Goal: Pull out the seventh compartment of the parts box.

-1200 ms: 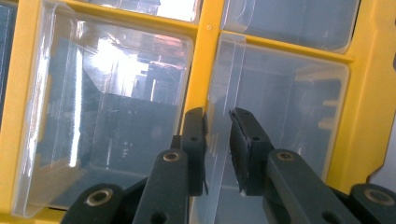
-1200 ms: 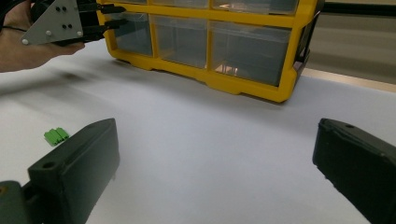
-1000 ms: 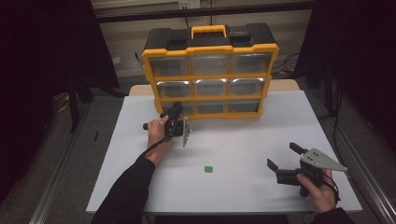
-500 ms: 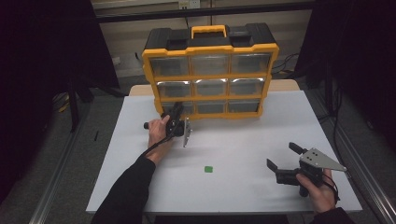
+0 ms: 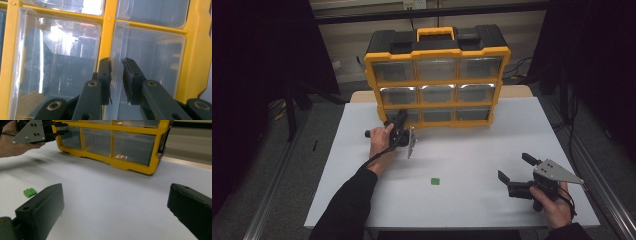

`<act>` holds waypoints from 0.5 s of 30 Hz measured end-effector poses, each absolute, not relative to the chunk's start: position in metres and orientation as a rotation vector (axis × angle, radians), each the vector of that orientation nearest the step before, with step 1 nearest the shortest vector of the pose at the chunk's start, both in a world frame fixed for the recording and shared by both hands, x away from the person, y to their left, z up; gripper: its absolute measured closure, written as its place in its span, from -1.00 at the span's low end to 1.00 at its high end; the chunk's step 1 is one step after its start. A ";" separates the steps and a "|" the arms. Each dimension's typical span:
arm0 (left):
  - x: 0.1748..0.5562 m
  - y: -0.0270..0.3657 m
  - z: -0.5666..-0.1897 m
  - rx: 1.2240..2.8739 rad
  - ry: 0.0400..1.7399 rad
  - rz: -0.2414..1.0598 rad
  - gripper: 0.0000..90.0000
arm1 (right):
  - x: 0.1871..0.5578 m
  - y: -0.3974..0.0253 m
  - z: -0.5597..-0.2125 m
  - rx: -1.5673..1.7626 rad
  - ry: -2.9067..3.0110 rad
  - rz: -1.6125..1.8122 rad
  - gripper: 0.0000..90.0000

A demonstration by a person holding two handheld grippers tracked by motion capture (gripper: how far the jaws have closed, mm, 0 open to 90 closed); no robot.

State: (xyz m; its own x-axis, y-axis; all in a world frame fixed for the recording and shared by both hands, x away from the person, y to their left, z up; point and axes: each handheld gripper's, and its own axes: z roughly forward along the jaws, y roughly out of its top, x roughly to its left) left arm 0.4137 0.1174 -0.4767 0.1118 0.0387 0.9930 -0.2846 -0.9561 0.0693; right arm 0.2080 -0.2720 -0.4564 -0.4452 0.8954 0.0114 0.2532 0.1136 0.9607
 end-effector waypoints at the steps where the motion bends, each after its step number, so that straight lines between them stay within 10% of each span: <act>1: 0.414 0.117 -0.475 2.168 -0.270 1.916 0.71 | 0.208 -0.272 -0.456 1.117 1.787 1.356 -0.99; 15: 0.414 0.113 -0.475 2.173 -0.233 1.939 0.72 | 0.209 -0.272 -0.456 1.116 1.788 1.359 -0.99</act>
